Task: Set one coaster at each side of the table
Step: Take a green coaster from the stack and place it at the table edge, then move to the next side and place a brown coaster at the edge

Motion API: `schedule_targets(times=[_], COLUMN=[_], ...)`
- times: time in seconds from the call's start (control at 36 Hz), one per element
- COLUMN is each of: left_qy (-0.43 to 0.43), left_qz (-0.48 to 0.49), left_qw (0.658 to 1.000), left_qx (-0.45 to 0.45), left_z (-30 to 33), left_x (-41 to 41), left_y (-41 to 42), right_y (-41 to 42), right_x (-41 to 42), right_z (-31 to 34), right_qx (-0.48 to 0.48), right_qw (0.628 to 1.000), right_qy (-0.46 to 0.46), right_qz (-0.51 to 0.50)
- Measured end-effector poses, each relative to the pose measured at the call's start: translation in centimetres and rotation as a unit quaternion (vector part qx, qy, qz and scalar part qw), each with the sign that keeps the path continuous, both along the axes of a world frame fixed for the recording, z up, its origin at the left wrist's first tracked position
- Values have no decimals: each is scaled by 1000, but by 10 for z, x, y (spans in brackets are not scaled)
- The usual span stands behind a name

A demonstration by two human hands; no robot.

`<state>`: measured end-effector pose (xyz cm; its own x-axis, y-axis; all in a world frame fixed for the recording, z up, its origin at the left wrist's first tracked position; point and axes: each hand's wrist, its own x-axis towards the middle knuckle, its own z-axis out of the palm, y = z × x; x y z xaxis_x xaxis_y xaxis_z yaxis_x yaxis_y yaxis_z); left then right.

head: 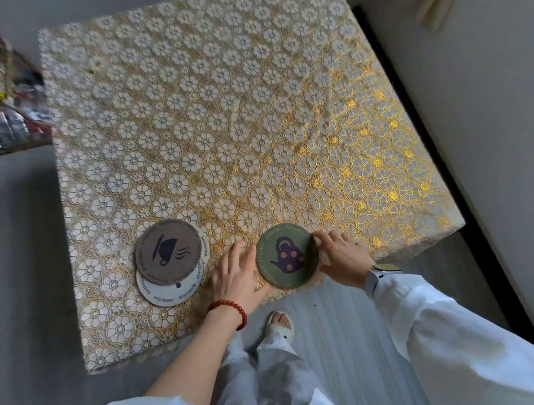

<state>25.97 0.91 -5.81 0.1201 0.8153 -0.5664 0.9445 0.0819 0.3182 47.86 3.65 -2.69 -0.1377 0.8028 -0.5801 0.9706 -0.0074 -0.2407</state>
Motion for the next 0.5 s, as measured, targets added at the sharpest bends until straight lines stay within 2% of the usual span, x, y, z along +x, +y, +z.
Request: schedule_targets(times=[0.11, 0.19, 0.31, 0.39, 0.5], left_qy=[-94, -93, -95, -103, -102], left_qz=[83, 84, 115, 147, 137], left_qw=[992, 992, 989, 984, 985], left_qx=[-22, -21, -7, 9, 30], left_z=[25, 45, 72, 89, 94], left_x=[-21, -51, -93, -127, -180], left_y=[-2, -8, -6, 1, 0], right_y=[0, -1, -4, -8, -19], right_x=[-12, -34, -82, -129, -198], right_z=[22, 40, 61, 74, 80], right_qx=[-6, 1, -55, -44, -10], right_qw=[999, 1000, 994, 987, 983], right_qy=[-22, 10, 92, 148, 174], right_qz=[-31, -27, -15, -41, -59])
